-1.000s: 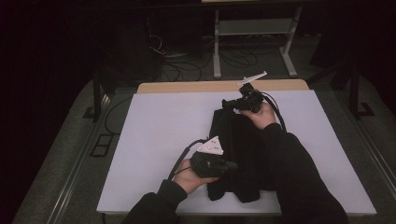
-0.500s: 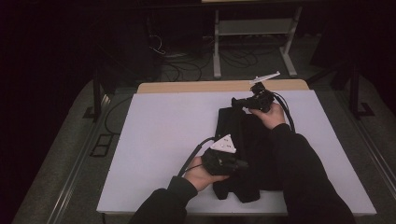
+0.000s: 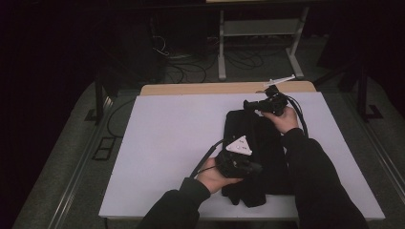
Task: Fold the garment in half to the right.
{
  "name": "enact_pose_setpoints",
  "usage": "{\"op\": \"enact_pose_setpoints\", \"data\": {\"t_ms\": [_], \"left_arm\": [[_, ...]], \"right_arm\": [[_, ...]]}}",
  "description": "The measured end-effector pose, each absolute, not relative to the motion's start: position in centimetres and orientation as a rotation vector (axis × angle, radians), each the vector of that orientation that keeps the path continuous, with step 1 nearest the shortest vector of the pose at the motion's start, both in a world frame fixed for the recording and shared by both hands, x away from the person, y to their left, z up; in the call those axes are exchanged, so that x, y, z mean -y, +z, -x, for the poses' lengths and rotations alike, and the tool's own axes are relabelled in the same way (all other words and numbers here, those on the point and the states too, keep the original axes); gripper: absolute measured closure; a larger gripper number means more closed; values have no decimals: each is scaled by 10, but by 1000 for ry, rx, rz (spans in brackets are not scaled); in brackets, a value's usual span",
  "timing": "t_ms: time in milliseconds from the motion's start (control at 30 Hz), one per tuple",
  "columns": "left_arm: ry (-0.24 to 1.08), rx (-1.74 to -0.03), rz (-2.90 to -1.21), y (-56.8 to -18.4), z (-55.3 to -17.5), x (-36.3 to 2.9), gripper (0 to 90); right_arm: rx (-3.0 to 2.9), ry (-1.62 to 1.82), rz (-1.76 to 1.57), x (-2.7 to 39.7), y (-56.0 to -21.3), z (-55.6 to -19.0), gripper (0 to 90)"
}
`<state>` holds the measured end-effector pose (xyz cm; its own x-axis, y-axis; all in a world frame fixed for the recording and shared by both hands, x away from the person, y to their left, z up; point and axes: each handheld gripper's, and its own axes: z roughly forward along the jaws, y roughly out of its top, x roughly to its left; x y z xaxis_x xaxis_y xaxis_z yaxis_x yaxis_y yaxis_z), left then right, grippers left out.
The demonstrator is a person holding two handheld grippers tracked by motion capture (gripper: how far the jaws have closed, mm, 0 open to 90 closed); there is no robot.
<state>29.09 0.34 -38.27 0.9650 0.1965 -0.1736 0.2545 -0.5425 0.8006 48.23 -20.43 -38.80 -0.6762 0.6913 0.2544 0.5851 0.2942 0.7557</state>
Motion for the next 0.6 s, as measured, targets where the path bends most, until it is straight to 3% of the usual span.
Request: {"op": "enact_pose_setpoints", "data": {"t_ms": [600], "left_arm": [[-109,-270,-2175,-387,-289,29,834]], "right_arm": [[-2395,1335,-1241,235,-391,-474,825]]}}
